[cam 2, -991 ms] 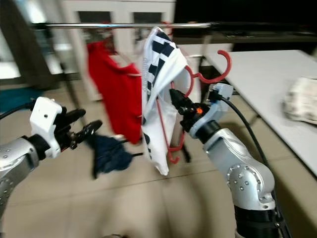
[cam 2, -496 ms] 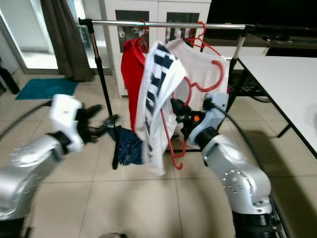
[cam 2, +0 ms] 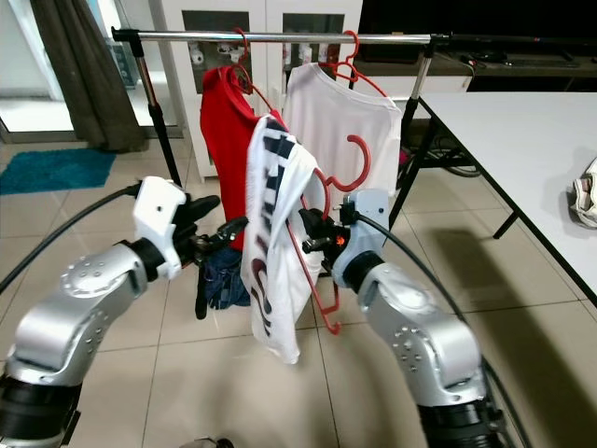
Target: Hang hanger
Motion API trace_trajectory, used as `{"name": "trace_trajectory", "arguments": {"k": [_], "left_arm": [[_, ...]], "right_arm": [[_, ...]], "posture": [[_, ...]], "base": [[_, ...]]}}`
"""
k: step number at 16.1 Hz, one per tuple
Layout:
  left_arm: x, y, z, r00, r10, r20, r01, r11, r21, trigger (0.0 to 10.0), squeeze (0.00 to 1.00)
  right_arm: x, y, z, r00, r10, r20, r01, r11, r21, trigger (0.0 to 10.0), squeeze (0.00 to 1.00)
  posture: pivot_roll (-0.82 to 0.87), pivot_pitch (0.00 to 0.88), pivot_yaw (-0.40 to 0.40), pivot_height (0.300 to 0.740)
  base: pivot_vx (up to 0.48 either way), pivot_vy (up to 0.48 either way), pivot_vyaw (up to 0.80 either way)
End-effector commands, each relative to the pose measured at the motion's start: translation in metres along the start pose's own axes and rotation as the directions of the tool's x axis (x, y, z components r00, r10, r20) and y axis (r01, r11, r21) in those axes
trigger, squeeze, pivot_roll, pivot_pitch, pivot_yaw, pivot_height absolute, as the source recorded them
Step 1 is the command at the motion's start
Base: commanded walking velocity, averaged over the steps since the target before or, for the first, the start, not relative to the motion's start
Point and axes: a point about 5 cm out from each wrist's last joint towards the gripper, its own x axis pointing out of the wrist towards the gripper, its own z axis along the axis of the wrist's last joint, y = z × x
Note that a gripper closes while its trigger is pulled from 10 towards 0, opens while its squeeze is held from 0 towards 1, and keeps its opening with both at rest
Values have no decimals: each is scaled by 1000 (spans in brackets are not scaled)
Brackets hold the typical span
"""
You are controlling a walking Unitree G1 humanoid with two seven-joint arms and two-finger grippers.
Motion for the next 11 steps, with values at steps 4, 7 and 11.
{"name": "trace_trajectory", "arguments": {"k": [4, 7, 11], "left_arm": [[7, -9, 0, 998, -66, 21, 66, 998, 5, 10000, 0], [5, -3, -1, 999, 2, 48, 0, 999, -48, 10000, 0], [-1, -4, -9, 998, 61, 14, -61, 998, -32, 10000, 0]], "right_arm": [[3, 5, 2, 1000, 16, 12, -16, 1000, 12, 10000, 0], [5, 7, 5, 999, 2, 37, -4, 999, 46, 10000, 0], [5, 10, 1, 1000, -2, 22, 2, 1000, -15, 10000, 0]], "posture": [[-160, 0, 9, 740], [-167, 0, 35, 740], [-164, 0, 25, 740]], "base": [[0, 0, 0], [0, 0, 0], [0, -240, 0]]}}
